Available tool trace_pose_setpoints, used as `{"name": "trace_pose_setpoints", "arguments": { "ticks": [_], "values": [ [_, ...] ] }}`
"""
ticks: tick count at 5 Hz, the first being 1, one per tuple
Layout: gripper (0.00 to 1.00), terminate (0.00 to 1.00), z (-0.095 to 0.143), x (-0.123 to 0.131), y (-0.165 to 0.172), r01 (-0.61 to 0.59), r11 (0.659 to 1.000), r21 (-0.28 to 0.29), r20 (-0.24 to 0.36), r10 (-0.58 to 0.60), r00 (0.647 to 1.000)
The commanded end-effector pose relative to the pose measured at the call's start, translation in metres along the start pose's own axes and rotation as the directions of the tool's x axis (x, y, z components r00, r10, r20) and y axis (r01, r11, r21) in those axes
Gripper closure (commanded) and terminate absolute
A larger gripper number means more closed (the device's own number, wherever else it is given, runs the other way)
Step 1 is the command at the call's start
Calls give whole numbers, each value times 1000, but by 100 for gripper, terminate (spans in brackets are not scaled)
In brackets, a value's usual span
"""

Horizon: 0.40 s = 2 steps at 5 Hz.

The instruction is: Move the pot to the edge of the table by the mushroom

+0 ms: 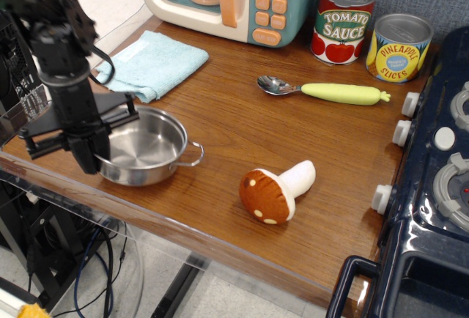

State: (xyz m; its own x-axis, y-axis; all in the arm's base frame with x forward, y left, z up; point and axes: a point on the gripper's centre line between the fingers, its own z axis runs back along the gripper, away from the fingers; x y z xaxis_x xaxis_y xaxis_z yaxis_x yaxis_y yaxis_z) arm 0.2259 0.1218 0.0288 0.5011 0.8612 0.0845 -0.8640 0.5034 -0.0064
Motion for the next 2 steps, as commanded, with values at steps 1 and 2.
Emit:
{"name": "trace_pose_setpoints", "arguments": {
  "ticks": [1,2],
  "values": [
    [0,0,2,3,-6,26,998,-55,-19,-27,999],
    [0,0,2,1,-5,25,999,-44,-20,-26,999]
  ]
}}
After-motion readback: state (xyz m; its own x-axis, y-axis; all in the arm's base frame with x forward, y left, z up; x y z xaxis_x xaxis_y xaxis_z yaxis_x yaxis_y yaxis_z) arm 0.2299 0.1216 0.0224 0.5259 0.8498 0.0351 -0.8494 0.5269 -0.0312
